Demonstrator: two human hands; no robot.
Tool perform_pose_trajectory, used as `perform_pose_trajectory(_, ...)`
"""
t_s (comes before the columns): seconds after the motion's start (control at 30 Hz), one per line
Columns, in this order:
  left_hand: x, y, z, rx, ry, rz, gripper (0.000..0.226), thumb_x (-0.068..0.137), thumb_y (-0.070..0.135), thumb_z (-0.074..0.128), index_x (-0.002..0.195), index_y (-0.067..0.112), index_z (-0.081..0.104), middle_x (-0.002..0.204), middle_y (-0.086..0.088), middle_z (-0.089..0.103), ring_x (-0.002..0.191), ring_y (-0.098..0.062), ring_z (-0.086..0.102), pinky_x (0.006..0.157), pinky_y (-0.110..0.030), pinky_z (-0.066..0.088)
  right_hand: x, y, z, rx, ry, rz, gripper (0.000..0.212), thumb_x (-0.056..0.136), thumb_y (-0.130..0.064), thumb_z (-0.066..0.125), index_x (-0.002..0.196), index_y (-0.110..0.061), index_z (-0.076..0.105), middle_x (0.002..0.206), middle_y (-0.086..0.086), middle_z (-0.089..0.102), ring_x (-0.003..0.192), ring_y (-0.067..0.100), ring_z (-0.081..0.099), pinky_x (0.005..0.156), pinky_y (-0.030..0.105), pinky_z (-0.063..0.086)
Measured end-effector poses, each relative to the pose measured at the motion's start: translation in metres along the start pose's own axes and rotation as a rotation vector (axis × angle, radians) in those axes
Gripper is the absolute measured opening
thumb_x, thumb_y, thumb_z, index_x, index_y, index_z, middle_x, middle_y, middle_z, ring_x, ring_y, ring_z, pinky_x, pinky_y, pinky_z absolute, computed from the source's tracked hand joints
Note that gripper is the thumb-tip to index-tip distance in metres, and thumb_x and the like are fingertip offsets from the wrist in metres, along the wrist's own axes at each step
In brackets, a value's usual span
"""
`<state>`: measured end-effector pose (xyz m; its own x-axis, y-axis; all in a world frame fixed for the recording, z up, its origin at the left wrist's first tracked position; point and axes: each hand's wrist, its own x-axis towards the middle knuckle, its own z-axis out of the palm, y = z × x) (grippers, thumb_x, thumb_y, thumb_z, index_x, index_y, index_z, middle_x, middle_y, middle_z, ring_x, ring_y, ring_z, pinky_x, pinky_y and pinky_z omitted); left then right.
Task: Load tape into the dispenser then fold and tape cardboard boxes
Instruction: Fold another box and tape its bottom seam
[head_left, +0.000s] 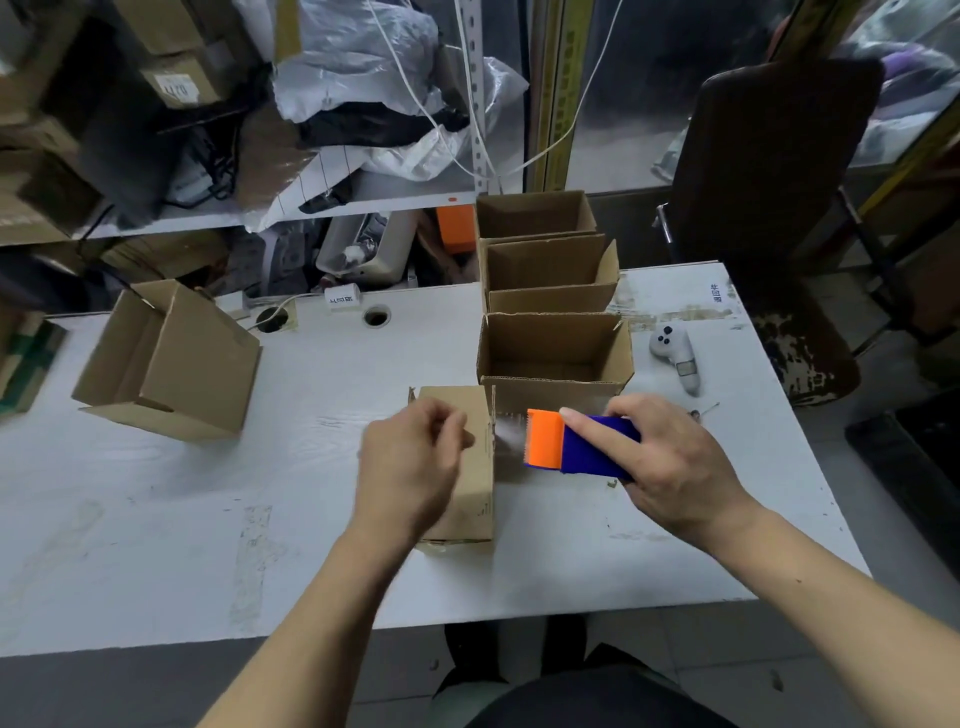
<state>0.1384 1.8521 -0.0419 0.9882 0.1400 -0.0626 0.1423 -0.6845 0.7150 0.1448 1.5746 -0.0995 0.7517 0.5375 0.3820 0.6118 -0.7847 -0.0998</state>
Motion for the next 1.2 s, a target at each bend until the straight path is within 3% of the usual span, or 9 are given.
perform_pose_trajectory(0.17,-0.012,0.026,0.024,0.391,0.076,0.388,0.018,0.091,0.019,0.075,0.077,0.017,0.064,0.064,-0.004,0.064,0.053,-0.03,0.058,0.054,-0.029,0.027,0.012,-0.011,0.03,-0.08,-0.624,0.408,0.068,0.092,-0.026,0.07,0.153,-0.033,0.041,0.118,0.004,0.045,0.108,0.028,0.054,0.076,0.035,0.044)
perform_pose_trajectory(0.33,0.006,0.019,0.005,0.132,-0.085,0.076,0.02,0.102,0.031,0.059,0.09,0.023,0.073,0.083,0.009,0.078,0.087,-0.021,0.072,0.084,-0.04,0.056,-0.011,0.003,0.073,0.518,-0.775,0.708,0.064,0.089,-0.027,0.074,0.148,-0.039,0.053,0.101,-0.007,0.041,0.089,0.011,0.05,0.073,0.016,0.041)
perform_pose_trajectory(0.5,0.005,0.017,0.0,0.016,-0.172,-0.053,0.023,0.101,0.028,0.063,0.08,0.026,0.073,0.076,0.017,0.077,0.081,0.004,0.069,0.075,-0.019,0.05,-0.035,-0.003,0.109,0.432,-0.815,0.742,0.051,0.087,-0.028,0.07,0.136,-0.04,0.064,0.113,0.003,0.056,0.116,0.027,0.053,0.089,0.03,0.043)
perform_pose_trajectory(0.6,0.005,0.016,-0.001,-0.016,-0.207,-0.056,0.024,0.1,0.027,0.064,0.077,0.028,0.072,0.073,0.019,0.076,0.077,0.008,0.068,0.072,-0.014,0.048,-0.018,-0.011,0.096,0.565,-0.613,0.819,0.055,0.091,-0.032,0.068,0.145,-0.031,0.056,0.134,-0.001,0.053,0.132,0.023,0.045,0.107,0.032,0.041)
perform_pose_trajectory(0.7,0.009,0.009,-0.001,-0.074,-0.234,-0.08,0.021,0.1,0.026,0.065,0.081,0.024,0.074,0.073,0.016,0.077,0.076,0.004,0.071,0.082,-0.028,0.056,0.026,-0.034,0.059,1.384,-0.236,0.908,0.042,0.098,-0.041,0.066,0.136,-0.024,0.064,0.133,-0.002,0.065,0.129,0.016,0.057,0.108,0.034,0.048)
perform_pose_trajectory(0.77,0.014,0.004,-0.001,-0.132,-0.234,-0.118,0.02,0.1,0.026,0.065,0.084,0.021,0.075,0.074,0.012,0.078,0.078,-0.001,0.074,0.083,-0.035,0.058,0.046,-0.05,0.05,1.764,-0.237,0.937,0.059,0.088,-0.052,0.072,0.131,-0.013,0.066,0.124,0.009,0.069,0.118,0.022,0.064,0.102,0.038,0.049)
perform_pose_trajectory(0.9,0.024,-0.009,0.003,-0.191,-0.213,-0.177,0.017,0.099,0.024,0.066,0.086,0.018,0.075,0.075,0.007,0.079,0.077,-0.006,0.076,0.079,-0.035,0.055,0.061,-0.063,0.05,1.814,-0.418,1.027,0.044,0.081,-0.043,0.081,0.109,-0.011,0.07,0.097,0.01,0.07,0.091,0.023,0.063,0.08,0.035,0.048)
perform_pose_trajectory(1.07,0.029,-0.024,0.022,-0.076,-0.174,-0.209,0.02,0.098,0.034,0.067,0.084,0.021,0.076,0.073,0.012,0.078,0.077,0.0,0.073,0.08,-0.03,0.057,0.057,-0.065,0.062,1.879,-0.18,1.264,0.012,0.089,-0.011,0.076,0.089,-0.007,0.064,0.071,0.008,0.061,0.064,0.014,0.057,0.058,0.024,0.046)
perform_pose_trajectory(1.2,0.03,-0.032,0.043,0.237,-0.058,-0.105,0.029,0.097,0.048,0.064,0.09,0.021,0.073,0.084,0.004,0.077,0.089,-0.023,0.071,0.076,-0.035,0.054,0.055,-0.073,0.076,1.783,-0.085,1.357,0.015,0.095,-0.012,0.073,0.084,-0.008,0.063,0.069,0.007,0.061,0.061,0.013,0.056,0.058,0.021,0.047)
